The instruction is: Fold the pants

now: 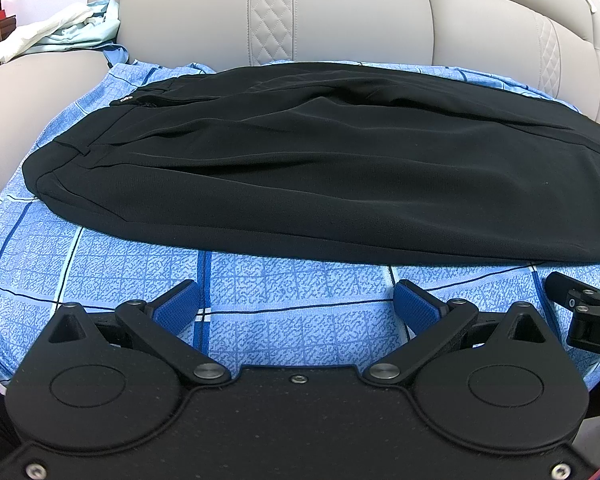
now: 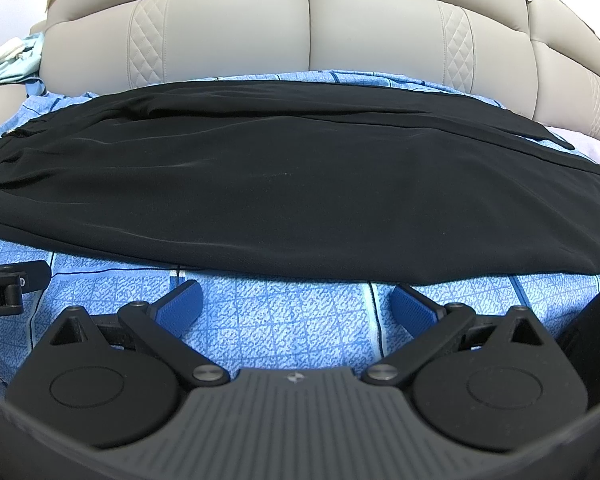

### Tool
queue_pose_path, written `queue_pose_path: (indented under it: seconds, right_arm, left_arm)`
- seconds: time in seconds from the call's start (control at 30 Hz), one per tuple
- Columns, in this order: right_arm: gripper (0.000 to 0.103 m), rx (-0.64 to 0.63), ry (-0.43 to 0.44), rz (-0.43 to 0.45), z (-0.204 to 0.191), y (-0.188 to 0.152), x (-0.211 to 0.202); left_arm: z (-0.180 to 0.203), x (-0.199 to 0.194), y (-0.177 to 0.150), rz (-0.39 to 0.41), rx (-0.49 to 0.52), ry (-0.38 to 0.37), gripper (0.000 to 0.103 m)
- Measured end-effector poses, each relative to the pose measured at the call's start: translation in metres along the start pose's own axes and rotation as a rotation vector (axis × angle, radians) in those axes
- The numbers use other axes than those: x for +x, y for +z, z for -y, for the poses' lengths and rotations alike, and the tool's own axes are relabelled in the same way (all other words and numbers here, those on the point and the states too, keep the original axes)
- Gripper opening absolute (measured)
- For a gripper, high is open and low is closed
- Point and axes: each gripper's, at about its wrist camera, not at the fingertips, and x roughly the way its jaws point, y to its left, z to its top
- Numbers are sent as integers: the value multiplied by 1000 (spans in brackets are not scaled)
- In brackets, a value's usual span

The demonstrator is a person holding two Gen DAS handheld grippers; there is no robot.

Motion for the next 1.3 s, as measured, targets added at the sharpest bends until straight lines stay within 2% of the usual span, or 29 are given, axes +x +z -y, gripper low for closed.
queue_pose_path:
  seconds: [1.3]
  right_arm:
    - [103, -4, 5, -3, 1, 0, -1]
  left_arm:
    - [-2, 0, 1, -1, 2, -1, 103]
